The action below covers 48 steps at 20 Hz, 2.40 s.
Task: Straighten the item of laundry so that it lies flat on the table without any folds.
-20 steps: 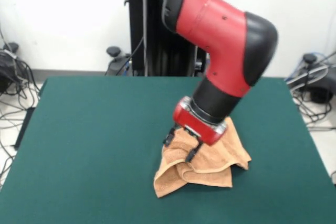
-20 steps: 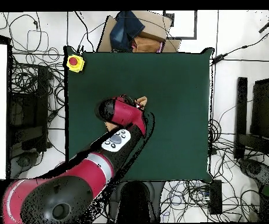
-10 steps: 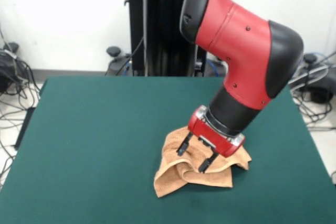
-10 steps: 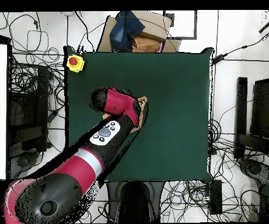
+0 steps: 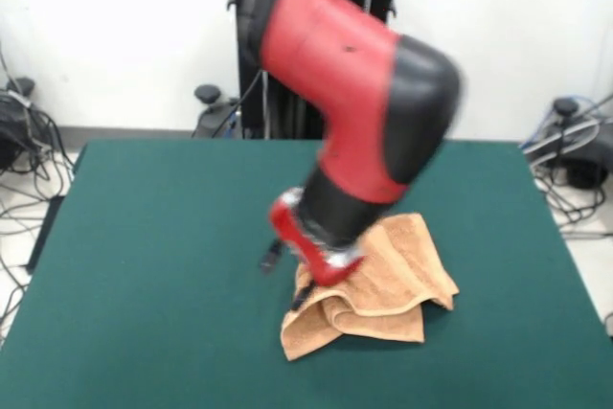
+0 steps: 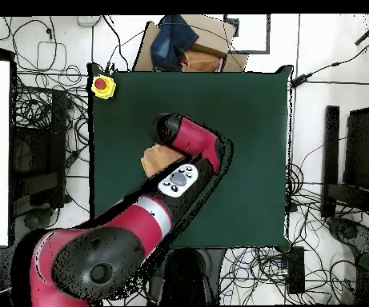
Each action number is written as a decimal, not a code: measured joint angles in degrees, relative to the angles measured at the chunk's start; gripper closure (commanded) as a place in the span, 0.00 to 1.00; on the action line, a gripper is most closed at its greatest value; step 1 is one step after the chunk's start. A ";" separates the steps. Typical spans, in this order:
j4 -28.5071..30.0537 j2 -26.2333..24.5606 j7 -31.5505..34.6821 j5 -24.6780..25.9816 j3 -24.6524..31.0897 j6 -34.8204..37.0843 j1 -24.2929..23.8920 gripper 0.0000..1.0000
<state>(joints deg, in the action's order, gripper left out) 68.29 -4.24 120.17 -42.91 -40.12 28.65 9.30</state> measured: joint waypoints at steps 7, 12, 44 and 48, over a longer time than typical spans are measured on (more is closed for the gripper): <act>-0.39 -0.58 6.55 -2.15 -1.42 1.43 -8.60 0.00; -3.23 -2.67 12.17 -2.13 -4.17 8.60 -14.63 0.00; -0.32 4.20 15.08 -9.21 -1.70 2.97 -8.43 0.00; -0.04 4.96 15.08 -9.18 -1.34 2.24 -7.69 0.00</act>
<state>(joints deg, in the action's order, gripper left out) 68.25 0.72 135.25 -52.08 -41.46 30.89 1.60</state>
